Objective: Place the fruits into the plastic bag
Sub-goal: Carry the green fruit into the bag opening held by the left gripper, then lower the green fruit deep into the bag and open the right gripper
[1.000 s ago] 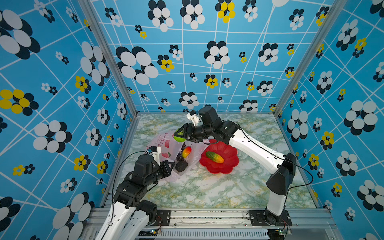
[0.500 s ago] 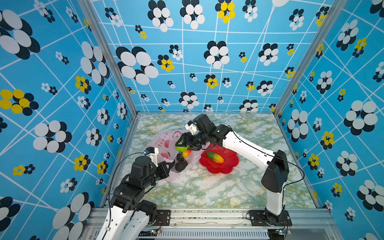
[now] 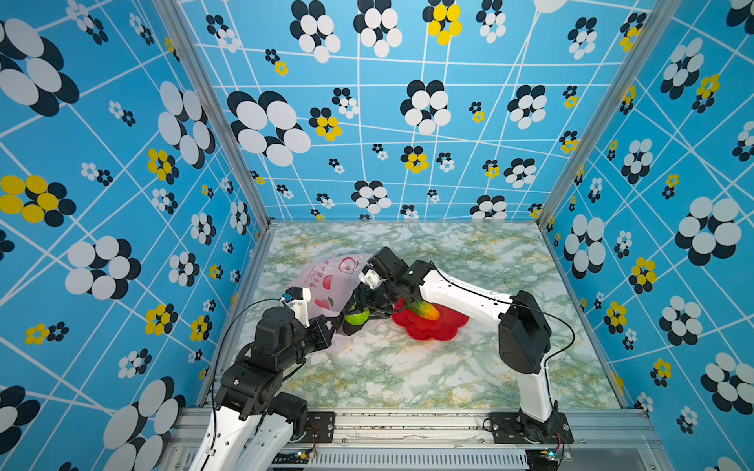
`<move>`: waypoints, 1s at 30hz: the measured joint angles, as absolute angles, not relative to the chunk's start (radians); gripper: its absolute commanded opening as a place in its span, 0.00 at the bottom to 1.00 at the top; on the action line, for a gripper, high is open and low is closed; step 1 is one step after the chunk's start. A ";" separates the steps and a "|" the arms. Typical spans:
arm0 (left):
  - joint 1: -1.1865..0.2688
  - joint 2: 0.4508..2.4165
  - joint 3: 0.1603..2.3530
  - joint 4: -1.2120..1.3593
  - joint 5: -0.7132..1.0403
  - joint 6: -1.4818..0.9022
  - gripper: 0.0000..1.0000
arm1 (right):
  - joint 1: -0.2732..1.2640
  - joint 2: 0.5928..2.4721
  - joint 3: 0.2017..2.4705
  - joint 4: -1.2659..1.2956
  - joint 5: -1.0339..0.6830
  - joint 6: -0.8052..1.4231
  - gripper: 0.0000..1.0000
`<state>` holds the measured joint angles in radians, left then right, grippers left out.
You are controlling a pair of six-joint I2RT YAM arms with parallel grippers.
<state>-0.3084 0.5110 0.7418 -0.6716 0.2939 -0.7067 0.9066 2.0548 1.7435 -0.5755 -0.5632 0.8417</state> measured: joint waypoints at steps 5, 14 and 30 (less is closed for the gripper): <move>-0.308 0.507 0.742 -0.631 0.322 -0.707 0.00 | 0.933 2.133 1.779 -0.589 -0.579 0.841 0.21; -0.308 0.507 0.742 -0.568 0.384 -0.717 0.00 | 0.948 2.227 1.887 -0.586 -0.598 0.851 0.21; -0.308 0.507 0.721 -0.501 0.457 -0.760 0.00 | 0.948 2.369 2.051 -0.319 -0.677 1.073 0.25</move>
<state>-0.3084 0.5072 0.7208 -0.5007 0.4572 -0.7601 0.9482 2.3692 2.0514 -0.3195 -0.6765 1.0729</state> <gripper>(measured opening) 0.044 0.681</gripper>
